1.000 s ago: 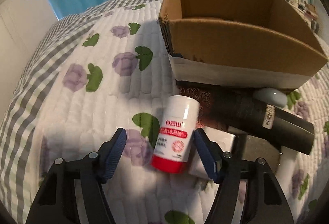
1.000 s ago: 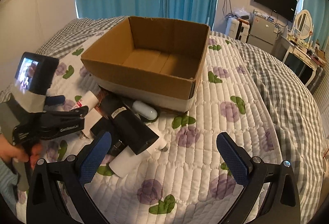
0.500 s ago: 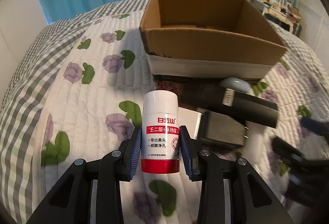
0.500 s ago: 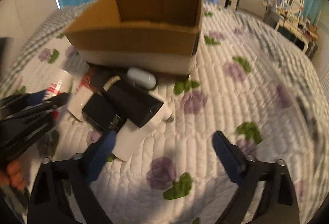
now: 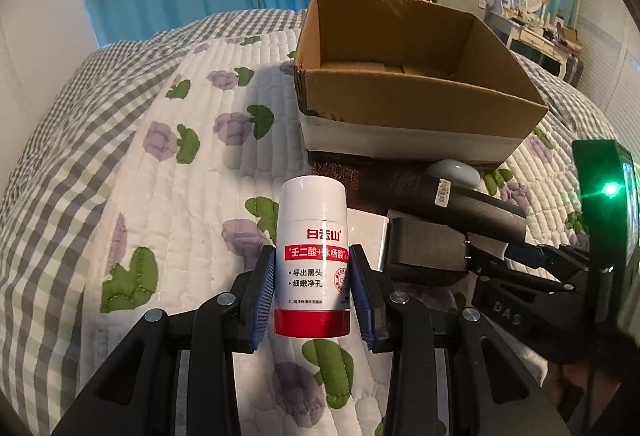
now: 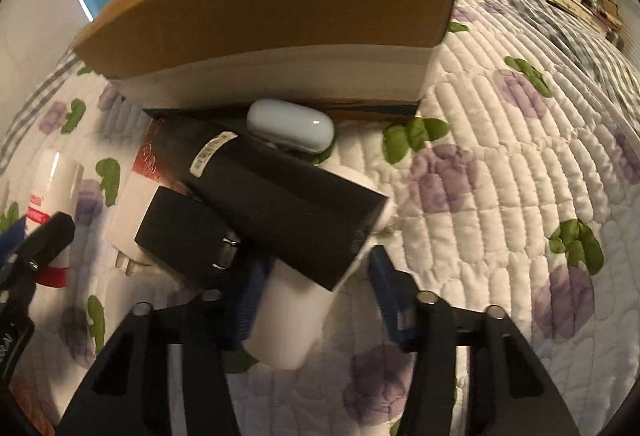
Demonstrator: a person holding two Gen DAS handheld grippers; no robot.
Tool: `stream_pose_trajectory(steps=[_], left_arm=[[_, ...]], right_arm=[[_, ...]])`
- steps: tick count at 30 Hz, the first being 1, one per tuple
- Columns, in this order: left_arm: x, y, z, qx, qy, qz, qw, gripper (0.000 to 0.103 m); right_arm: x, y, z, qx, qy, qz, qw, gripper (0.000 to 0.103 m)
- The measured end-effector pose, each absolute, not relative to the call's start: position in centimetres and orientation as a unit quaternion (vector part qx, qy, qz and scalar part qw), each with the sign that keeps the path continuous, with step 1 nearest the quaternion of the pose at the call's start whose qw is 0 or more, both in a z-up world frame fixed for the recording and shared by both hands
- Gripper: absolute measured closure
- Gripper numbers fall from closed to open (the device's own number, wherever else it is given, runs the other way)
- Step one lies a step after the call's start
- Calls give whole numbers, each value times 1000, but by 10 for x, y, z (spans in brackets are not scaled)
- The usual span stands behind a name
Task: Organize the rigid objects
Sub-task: 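Grasp the white-red bottle with the left gripper while the right grasps the white nozzle, then lower the bottle and nozzle into the box and open both grippers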
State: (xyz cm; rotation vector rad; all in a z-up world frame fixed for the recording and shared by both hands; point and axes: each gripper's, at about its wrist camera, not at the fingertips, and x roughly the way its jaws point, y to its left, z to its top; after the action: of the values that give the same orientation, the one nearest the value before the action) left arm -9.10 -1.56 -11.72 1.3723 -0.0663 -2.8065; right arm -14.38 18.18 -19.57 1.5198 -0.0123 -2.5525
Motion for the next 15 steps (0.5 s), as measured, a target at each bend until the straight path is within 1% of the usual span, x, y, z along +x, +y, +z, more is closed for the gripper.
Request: stream_pose_trajectory(steps=[6, 12, 15], left_arm=[[-79, -10, -100, 427, -24, -904, 0, 67], [-74, 3, -67, 404, -30, -914, -20, 67], [-81, 7, -42, 388, -27, -921, -37, 67]], right_arm=[[-123, 187, -181, 490, 10, -867, 88, 60], [-93, 210, -145, 443, 21, -893, 74, 60], [-93, 216, -110, 409, 23, -909, 75, 60]])
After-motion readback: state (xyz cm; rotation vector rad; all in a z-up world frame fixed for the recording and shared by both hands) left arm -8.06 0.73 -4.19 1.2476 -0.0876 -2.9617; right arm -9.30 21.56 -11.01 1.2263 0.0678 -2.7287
